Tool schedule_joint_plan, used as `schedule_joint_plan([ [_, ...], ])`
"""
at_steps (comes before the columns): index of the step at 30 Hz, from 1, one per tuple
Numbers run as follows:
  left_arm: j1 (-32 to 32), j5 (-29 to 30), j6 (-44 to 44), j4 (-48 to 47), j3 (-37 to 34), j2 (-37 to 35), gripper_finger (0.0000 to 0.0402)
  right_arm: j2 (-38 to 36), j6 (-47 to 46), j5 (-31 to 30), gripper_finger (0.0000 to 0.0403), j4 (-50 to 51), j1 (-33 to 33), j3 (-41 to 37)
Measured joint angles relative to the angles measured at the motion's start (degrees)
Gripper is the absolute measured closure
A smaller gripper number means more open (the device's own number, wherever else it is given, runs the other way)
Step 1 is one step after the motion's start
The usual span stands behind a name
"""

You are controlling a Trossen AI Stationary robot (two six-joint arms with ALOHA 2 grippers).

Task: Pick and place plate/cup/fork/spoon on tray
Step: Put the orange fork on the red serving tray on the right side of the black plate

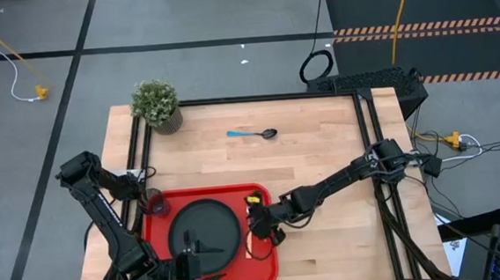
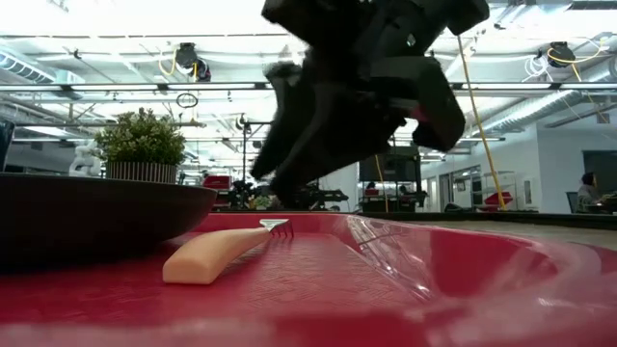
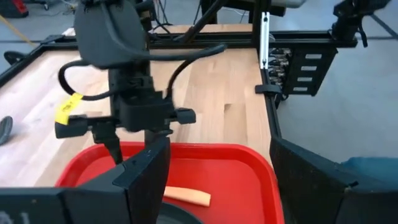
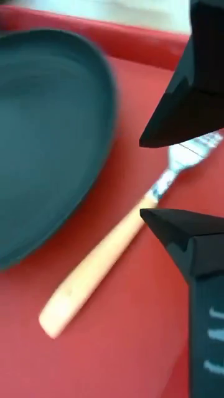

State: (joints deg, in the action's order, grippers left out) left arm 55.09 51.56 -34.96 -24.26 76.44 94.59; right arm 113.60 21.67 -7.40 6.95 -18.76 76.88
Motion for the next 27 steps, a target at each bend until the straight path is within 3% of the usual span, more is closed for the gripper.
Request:
schedule_joint_plan([
  [3, -0.1, 1.3, -1.8, 0.1, 0.0, 0.0, 0.0124, 0.0, 7.0, 4.7, 0.0235, -0.4, 1.3, 0.0],
  [15, -3.0, 5.1, -7.6, 0.8, 0.0, 0.0, 0.0124, 0.0, 19.0, 19.4, 0.0247, 1.3, 6.7, 0.0],
  [27, -8.5, 5.0, -6.1, 0.9, 0.0, 0.0, 0.0124, 2.6, 29.4, 25.8, 0.0247, -1.3, 9.3, 0.0],
])
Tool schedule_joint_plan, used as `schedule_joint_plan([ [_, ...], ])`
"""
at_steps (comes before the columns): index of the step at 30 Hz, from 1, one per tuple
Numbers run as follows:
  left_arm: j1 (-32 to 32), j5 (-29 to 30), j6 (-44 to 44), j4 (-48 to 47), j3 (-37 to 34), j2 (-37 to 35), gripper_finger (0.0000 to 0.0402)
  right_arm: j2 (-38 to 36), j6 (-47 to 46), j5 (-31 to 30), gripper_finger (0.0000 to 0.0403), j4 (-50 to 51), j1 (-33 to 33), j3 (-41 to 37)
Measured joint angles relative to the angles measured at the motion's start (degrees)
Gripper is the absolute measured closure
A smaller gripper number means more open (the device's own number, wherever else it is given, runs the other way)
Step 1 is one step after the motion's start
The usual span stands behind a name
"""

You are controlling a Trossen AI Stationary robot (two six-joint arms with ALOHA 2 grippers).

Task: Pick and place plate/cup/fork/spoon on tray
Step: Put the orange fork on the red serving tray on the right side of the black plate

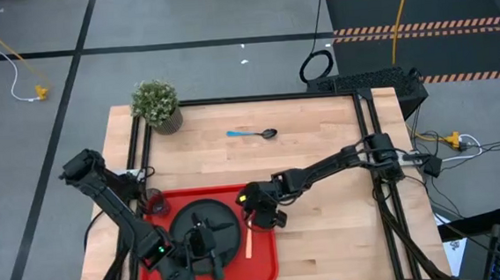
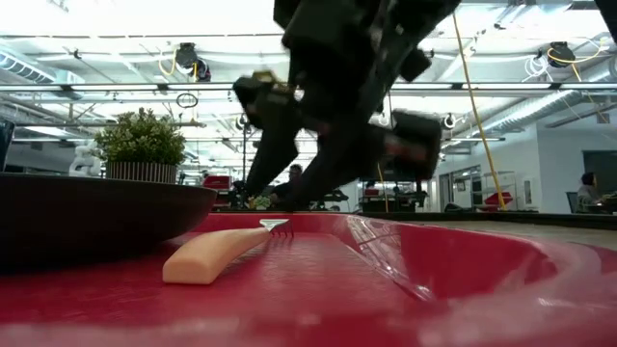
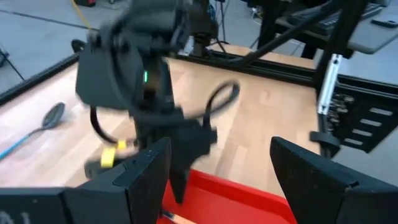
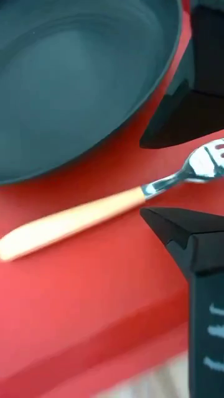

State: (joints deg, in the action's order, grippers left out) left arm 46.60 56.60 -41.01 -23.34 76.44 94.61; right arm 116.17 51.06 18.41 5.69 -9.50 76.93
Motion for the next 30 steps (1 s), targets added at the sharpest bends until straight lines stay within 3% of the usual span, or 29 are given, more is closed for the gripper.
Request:
schedule_joint_plan([
  [13, -4.1, -2.5, 4.2, 0.6, 0.0, 0.0, 0.0124, 3.9, 3.8, 0.3, 0.0253, -0.7, 0.1, 0.6],
  [25, -4.4, -2.8, 4.8, 0.5, 0.0, 0.0, 0.0124, 4.0, 3.2, -0.5, 0.0377, 0.7, 0.0, 0.6],
  [30, -4.4, -2.8, 4.8, 0.8, 0.0, 0.0, 0.0124, 4.1, 3.8, -0.7, 0.0395, 0.8, 0.0, 0.6],
])
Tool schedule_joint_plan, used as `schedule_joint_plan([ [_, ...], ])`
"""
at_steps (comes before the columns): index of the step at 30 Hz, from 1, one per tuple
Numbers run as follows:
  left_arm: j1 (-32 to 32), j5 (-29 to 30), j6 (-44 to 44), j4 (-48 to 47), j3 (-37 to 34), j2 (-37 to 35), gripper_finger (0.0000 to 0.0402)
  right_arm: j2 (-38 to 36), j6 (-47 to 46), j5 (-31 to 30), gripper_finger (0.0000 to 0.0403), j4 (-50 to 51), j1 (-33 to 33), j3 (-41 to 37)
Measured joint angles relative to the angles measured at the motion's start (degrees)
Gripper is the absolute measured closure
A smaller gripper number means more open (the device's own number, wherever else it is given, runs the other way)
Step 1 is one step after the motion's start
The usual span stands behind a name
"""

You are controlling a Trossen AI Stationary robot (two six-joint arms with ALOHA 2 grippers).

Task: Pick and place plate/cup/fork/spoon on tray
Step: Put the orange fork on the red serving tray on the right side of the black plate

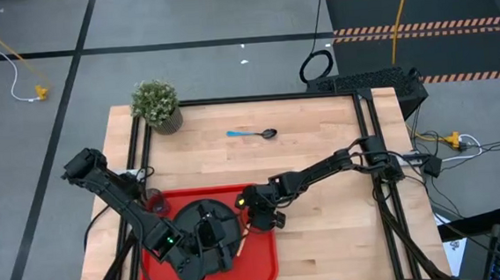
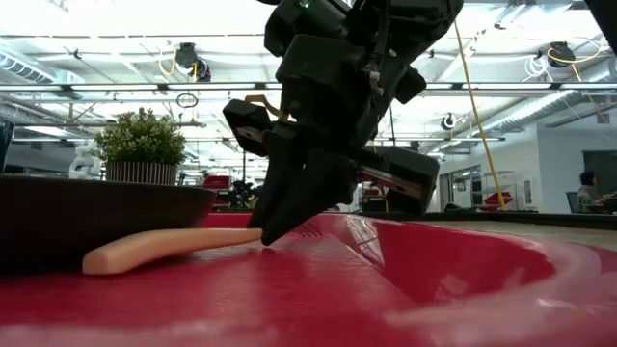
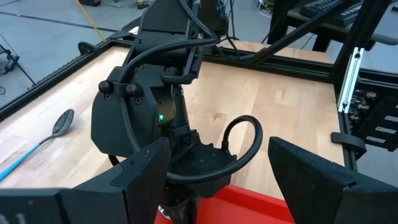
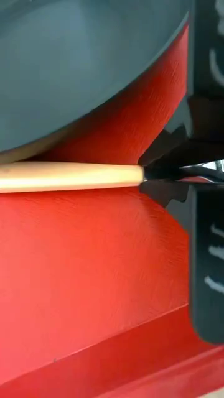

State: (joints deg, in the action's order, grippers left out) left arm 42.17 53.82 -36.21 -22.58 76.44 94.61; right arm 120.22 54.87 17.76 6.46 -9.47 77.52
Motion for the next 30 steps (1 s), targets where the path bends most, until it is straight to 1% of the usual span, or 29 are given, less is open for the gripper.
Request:
schedule_joint_plan([
  [9, 0.0, 0.0, 0.4, 0.2, 0.0, 0.0, 0.0124, -3.2, 1.1, -1.6, 0.0403, 4.4, -1.4, -0.2],
  [13, 0.0, 0.0, 0.4, 0.2, 0.0, 0.0, 0.0124, -4.5, -0.1, -1.7, 0.0401, 6.6, -2.4, -0.2],
  [19, -0.2, 0.2, 0.2, 0.4, 0.0, 0.0, 0.0124, -6.6, -2.8, -1.4, 0.0401, 7.2, -4.0, -0.2],
  [25, -1.1, 0.2, -2.9, 0.6, 0.0, 0.0, 0.0124, -6.9, -5.0, -1.3, 0.0401, 10.2, -4.4, -0.2],
  [28, -1.6, 0.2, -3.2, 2.1, 0.0, 1.4, 0.0124, -6.9, -6.0, -1.1, 0.0402, 11.3, -4.8, -0.2],
  [30, -1.4, -0.1, -0.6, 4.5, 0.0, 3.3, 0.0124, -7.8, -7.1, -1.2, 0.0402, 12.6, -5.2, -0.2],
])
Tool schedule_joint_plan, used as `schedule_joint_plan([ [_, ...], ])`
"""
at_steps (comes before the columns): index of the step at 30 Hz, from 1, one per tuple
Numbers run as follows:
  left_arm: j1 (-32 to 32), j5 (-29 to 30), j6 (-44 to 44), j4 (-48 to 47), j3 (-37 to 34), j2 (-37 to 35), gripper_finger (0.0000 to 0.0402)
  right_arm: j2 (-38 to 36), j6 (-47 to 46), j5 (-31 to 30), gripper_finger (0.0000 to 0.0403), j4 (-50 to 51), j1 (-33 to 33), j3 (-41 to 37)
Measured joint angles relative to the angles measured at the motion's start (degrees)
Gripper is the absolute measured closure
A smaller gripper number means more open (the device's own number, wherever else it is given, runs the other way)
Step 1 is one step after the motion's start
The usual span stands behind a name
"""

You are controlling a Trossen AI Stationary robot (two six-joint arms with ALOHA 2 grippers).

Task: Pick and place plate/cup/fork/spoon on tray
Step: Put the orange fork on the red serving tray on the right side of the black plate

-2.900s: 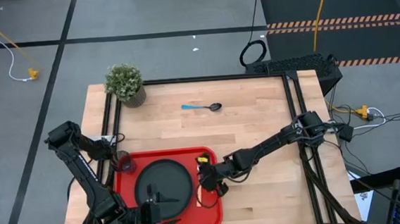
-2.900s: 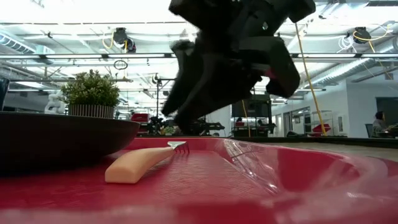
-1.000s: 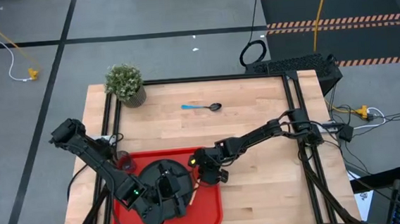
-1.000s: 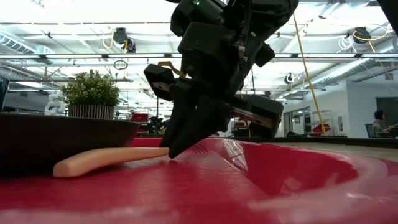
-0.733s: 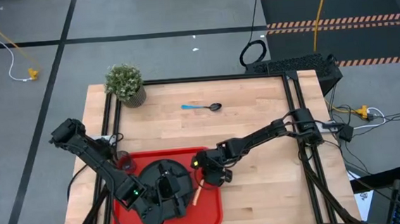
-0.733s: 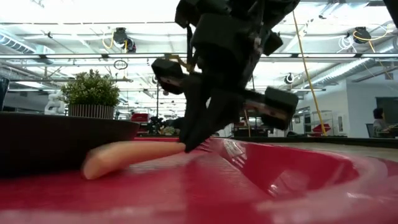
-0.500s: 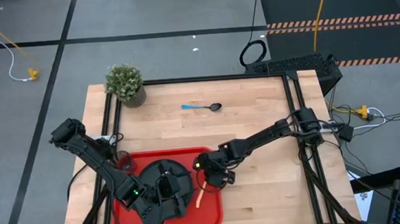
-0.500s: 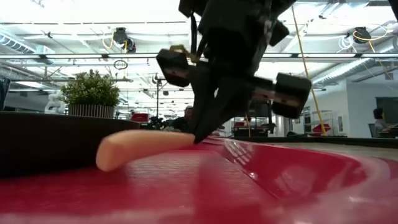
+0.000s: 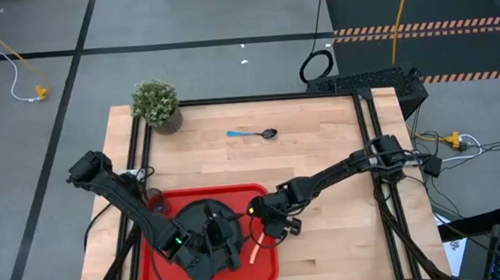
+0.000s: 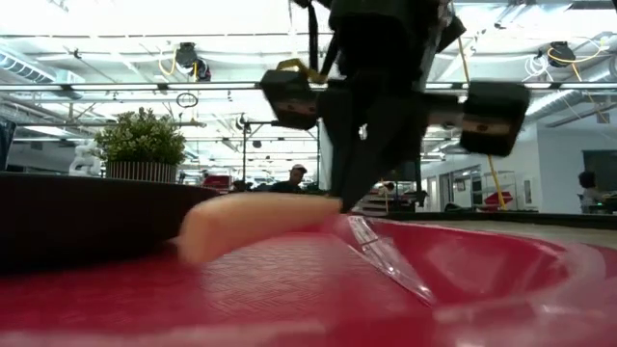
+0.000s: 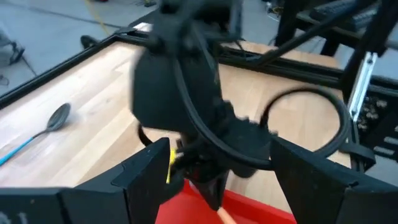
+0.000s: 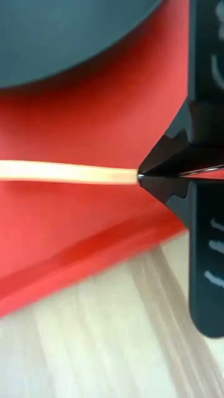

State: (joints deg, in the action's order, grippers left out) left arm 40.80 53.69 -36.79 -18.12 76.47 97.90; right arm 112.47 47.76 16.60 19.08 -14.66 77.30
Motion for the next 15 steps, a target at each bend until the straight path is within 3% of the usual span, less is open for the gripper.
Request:
schedule_joint_plan([
  [6, 1.5, 0.4, 10.3, 12.5, 1.8, 6.1, 0.0124, -4.5, -7.6, 0.0, 0.0402, 4.2, -0.9, 0.0],
  [15, 3.9, -1.8, 2.2, 5.2, 9.4, 12.0, 0.0124, -10.9, -22.6, -4.0, 0.0403, 7.7, -1.8, -3.3],
])
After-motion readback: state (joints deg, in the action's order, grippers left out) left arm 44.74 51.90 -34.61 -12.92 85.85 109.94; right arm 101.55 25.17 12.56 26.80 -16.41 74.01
